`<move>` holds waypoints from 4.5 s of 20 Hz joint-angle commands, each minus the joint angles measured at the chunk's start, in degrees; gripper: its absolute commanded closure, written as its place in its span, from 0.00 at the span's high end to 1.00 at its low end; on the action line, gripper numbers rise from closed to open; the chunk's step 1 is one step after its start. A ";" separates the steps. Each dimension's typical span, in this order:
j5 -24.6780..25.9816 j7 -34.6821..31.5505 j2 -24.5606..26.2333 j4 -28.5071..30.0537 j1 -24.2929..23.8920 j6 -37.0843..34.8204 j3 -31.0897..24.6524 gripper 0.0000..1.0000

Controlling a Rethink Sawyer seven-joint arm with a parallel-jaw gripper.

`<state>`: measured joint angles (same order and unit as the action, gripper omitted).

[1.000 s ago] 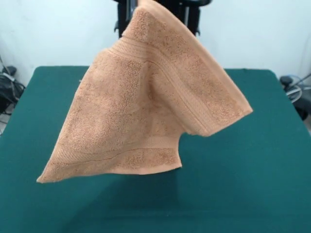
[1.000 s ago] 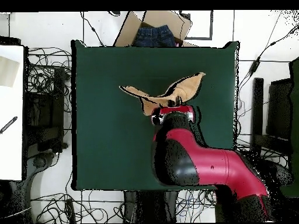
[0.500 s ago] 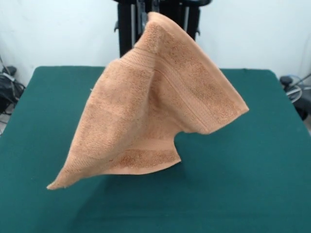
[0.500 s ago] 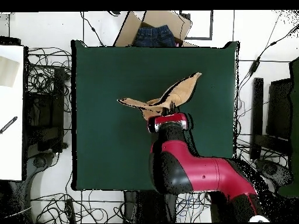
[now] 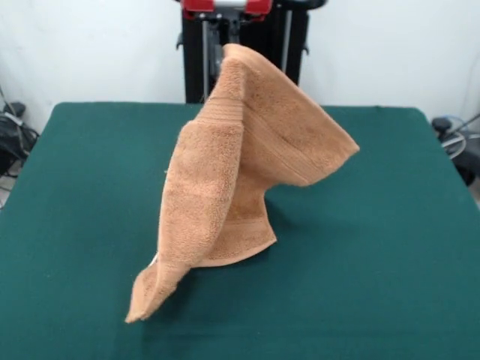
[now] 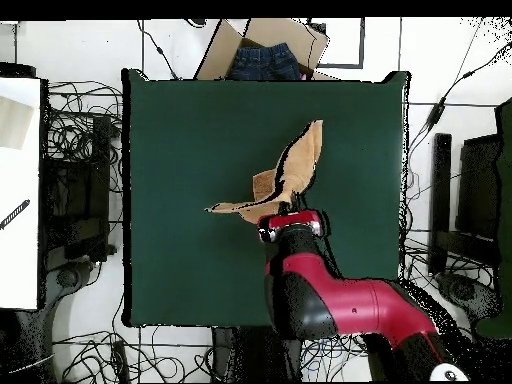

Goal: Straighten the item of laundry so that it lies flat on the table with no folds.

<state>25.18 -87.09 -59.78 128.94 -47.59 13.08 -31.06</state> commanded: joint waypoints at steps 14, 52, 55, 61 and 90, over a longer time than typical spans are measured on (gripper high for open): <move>-3.55 0.04 0.02 5.12 -20.13 -24.19 -24.04 0.00; -13.96 -5.82 -12.55 7.95 -21.44 -31.91 -28.50 1.00; -14.81 -4.32 -10.87 1.73 -16.48 -37.93 -25.17 1.00; -3.24 -11.68 -1.62 -16.93 1.38 -51.17 -9.76 1.00; -5.61 -11.92 16.47 -27.94 11.05 -49.86 7.30 1.00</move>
<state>20.06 -87.09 -44.86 102.70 -39.89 -35.60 -29.88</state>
